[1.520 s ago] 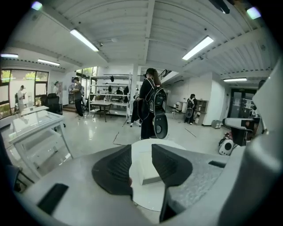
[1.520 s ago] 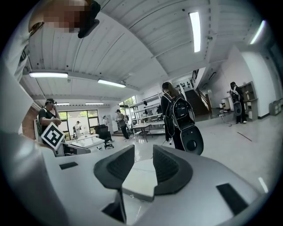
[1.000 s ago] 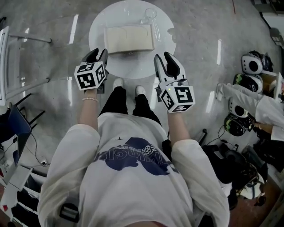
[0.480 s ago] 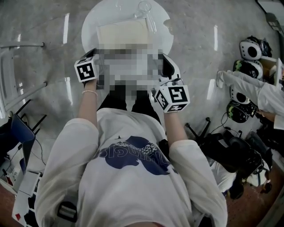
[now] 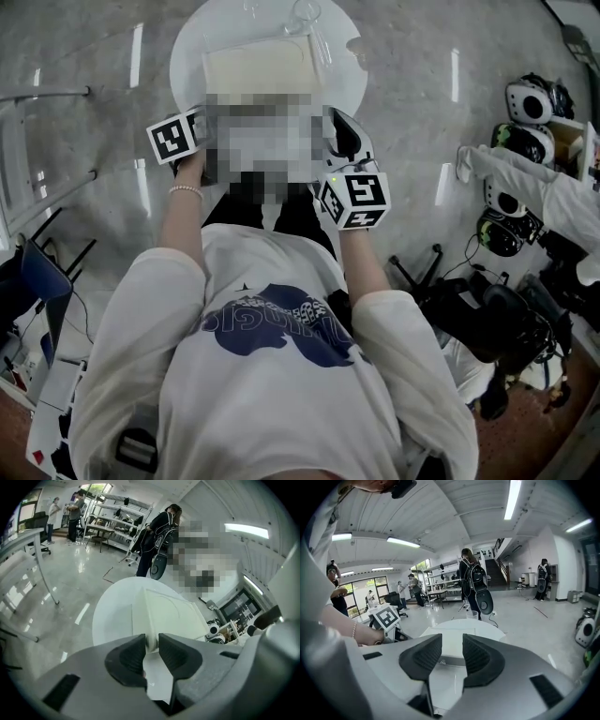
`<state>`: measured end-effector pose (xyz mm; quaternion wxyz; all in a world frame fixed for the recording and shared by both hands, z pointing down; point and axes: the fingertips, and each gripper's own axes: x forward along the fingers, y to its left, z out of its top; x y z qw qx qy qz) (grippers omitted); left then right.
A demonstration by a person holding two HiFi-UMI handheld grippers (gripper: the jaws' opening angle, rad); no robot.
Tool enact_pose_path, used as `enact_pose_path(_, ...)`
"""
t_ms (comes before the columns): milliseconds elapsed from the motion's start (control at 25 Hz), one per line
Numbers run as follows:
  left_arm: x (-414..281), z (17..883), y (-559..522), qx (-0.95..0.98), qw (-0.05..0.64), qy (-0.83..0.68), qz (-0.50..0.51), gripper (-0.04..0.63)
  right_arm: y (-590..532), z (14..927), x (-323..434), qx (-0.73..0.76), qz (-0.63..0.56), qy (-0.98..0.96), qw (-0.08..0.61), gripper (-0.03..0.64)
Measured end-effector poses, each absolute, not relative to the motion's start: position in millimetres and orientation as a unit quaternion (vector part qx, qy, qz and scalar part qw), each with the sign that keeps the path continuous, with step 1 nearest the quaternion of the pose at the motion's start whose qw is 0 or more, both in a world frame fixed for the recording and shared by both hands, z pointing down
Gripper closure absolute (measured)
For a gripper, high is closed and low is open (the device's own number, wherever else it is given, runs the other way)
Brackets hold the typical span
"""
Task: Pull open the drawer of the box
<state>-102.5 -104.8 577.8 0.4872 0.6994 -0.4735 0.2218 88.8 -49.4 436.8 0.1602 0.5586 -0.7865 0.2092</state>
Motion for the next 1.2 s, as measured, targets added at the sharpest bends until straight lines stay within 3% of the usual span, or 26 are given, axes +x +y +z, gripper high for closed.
enact_pose_path(680,-103,577,-105,0.669,0.501,-0.5,0.228,0.508,-64,559,42,0.463,0.302,-0.773,0.311,0.469)
enact_pose_path(1200,-107,577,-105,0.656,0.508,-0.517,0.21,0.508,-74,621,20,0.453,0.362,-0.732,0.357,0.469)
